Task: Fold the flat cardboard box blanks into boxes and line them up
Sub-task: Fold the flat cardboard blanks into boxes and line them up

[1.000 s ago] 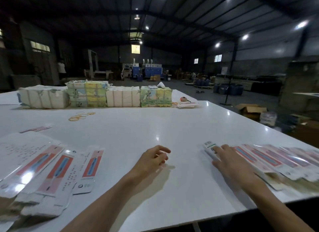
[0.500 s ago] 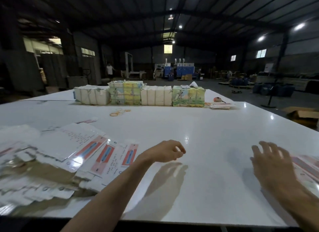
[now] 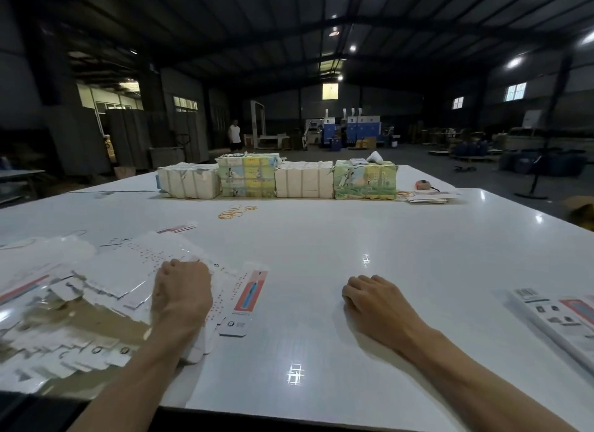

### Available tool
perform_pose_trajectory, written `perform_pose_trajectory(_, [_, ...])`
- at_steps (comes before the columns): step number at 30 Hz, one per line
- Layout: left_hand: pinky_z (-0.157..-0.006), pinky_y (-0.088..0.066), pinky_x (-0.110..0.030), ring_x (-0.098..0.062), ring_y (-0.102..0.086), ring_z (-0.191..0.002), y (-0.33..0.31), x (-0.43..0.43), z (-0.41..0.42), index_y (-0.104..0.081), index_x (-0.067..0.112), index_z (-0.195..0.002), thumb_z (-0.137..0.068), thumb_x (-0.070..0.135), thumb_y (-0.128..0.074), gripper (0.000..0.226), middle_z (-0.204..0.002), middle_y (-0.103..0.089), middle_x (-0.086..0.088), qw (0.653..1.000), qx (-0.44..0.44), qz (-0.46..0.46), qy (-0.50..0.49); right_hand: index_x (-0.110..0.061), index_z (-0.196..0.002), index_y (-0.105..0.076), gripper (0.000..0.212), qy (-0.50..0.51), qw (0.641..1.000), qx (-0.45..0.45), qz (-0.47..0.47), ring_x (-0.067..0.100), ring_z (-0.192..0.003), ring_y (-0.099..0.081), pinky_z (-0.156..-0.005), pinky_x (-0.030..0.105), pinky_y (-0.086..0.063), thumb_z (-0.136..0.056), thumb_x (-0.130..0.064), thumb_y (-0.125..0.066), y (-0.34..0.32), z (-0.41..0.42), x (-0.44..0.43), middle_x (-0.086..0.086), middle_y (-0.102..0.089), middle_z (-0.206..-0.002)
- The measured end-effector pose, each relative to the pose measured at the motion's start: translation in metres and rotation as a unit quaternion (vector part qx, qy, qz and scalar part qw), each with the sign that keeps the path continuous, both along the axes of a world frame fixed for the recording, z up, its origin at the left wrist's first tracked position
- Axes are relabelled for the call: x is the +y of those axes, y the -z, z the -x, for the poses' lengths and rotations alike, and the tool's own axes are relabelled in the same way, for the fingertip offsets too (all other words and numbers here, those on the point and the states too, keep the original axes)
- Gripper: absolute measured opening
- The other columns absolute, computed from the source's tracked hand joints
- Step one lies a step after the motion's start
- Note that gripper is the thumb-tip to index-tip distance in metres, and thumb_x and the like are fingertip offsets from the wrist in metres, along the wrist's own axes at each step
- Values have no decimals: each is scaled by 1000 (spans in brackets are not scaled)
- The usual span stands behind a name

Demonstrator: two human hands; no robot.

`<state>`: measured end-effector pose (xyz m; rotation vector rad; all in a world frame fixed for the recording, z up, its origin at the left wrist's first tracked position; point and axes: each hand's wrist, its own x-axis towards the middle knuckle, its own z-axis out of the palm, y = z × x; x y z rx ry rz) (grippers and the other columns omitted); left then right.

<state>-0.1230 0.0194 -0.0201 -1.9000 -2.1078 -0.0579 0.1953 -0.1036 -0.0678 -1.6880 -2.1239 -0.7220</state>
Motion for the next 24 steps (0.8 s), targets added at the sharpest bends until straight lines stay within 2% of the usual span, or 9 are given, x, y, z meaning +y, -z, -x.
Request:
perform_pose_trajectory(2, [-91, -52, -31, -22, -68, -111, -6, -6, 3, -67, 24, -116, -100, 19, -62, 18, -116, -70, 1, 999, 13, -7, 29, -21, -71, -54, 23, -11, 1000, 17, 14, 16, -68, -54, -63, 27, -41, -91, -17, -64, 5, -7, 0, -8, -55, -73])
perform_pose_trajectory(5, [-90, -51, -34, -25, -63, -117, -16, -8, 9, -61, 19, -120, -100, 12, -61, 22, -121, -63, -3, 999, -3, -25, 42, -20, -79, -57, 22, -11, 998, 47, 36, 13, -78, -52, -67, 27, -39, -100, -21, -50, 9, -12, -1, -8, -57, -81])
perform_pose_trajectory(9, [-111, -43, -48, -35, -48, -133, -27, -9, 22, -59, 18, -125, -106, 37, -58, 28, -139, -55, -13, 999, -43, 2, 12, -17, -83, -57, 22, -7, 996, 71, 52, 13, -82, -51, -68, 29, -43, -101, -22, -45, 8, -12, -3, -7, -56, -84])
perform_pose_trajectory(13, [-114, -38, -48, -36, -39, -140, -27, -16, 24, -60, 16, -135, -105, 63, -46, 57, -148, -46, -15, 997, -63, 21, 33, -17, -82, -58, 24, -10, 994, 89, 57, 11, -83, -51, -68, 27, -42, -102, -21, -45, 6, -9, -4, -7, -56, -84])
perform_pose_trajectory(15, [-114, -35, -47, -35, -37, -142, -25, -18, 20, -57, 18, -139, -97, 75, -49, 72, -152, -43, -14, 998, -52, 32, 30, -18, -83, -58, 24, -13, 994, 93, 59, 11, -84, -51, -68, 27, -42, -102, -21, -45, 6, -9, -4, -8, -57, -85])
perform_pose_trajectory(21, [-116, -35, -49, -36, -39, -140, -22, -6, 15, -60, 19, -135, -95, 77, -50, 71, -148, -44, -15, 996, -79, 19, 32, -21, -86, -59, 24, -14, 993, 102, 63, 10, -89, -52, -70, 26, -41, -104, -24, -44, 7, -11, -6, -9, -58, -91])
perform_pose_trajectory(24, [-112, -35, -49, -35, -44, -138, -16, -2, 11, -56, 22, -136, -82, 83, -64, 82, -147, -48, -12, 995, -73, 50, 45, -18, -88, -62, 25, -15, 992, 112, 63, 11, -91, -53, -73, 30, -46, -104, -25, -43, 8, -11, -5, -8, -60, -92])
